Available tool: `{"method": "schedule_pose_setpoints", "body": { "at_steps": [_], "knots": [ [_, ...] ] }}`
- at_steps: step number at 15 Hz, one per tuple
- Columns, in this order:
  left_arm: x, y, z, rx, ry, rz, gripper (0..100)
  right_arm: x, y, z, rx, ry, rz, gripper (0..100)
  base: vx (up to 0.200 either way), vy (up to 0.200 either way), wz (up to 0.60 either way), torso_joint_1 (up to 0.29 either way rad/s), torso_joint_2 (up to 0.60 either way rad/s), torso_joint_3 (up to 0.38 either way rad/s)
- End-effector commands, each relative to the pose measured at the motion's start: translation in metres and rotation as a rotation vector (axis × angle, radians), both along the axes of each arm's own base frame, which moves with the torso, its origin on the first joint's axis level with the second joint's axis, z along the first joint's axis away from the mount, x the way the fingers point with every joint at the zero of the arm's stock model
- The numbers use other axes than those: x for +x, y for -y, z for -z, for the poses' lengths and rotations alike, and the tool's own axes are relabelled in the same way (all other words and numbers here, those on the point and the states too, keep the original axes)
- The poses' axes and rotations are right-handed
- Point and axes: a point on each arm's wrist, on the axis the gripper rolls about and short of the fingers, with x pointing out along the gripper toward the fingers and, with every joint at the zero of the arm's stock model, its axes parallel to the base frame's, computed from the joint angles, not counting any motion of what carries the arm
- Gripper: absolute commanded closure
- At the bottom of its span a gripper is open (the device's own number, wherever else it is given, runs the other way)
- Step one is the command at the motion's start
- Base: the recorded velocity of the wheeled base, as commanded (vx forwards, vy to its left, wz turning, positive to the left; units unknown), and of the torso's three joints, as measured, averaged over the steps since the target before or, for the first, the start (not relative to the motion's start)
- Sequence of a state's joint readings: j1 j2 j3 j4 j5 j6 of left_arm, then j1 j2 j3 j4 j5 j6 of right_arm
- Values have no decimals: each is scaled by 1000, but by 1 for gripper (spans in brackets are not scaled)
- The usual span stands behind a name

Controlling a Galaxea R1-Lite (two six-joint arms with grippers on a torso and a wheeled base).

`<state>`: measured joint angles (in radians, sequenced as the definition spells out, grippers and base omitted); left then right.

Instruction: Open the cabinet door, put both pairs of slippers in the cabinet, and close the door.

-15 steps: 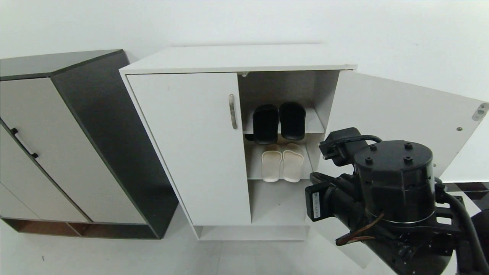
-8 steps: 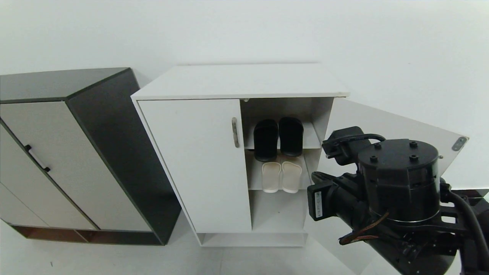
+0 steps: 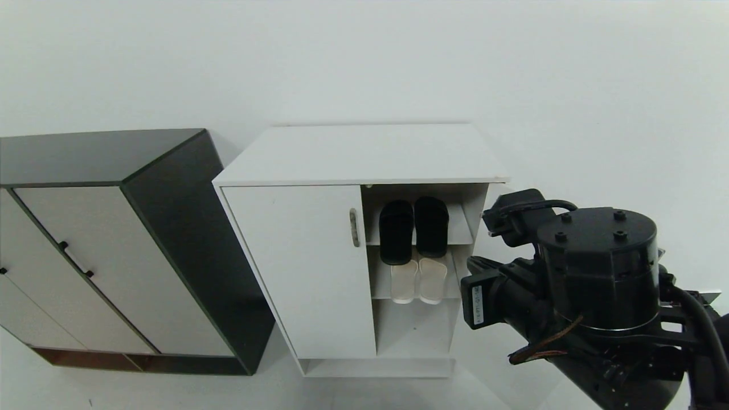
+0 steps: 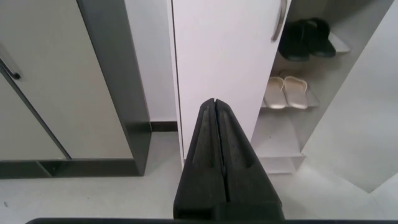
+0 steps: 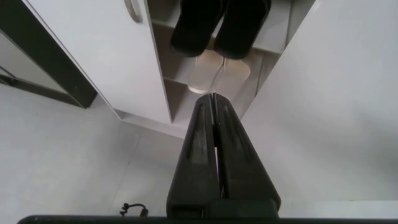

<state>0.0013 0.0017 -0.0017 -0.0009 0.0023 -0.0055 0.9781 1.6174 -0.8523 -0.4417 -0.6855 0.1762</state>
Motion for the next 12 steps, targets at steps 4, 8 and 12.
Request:
{"method": "schedule_pose_setpoints", "body": {
  "at_steps": [4,8,12],
  "knots": [
    [0,0,0,-1,1,-1,100,0,1,4,-25,-4,-6,100,0,0,0,223,-537,-320],
    [0,0,0,-1,1,-1,100,1,1,5,-27,-10,-13,100,0,0,0,117,-278,-161],
    [0,0,0,-1,1,-1,100,1,3,6,-30,-12,-16,100,0,0,0,4,-15,-7]
  ]
}}
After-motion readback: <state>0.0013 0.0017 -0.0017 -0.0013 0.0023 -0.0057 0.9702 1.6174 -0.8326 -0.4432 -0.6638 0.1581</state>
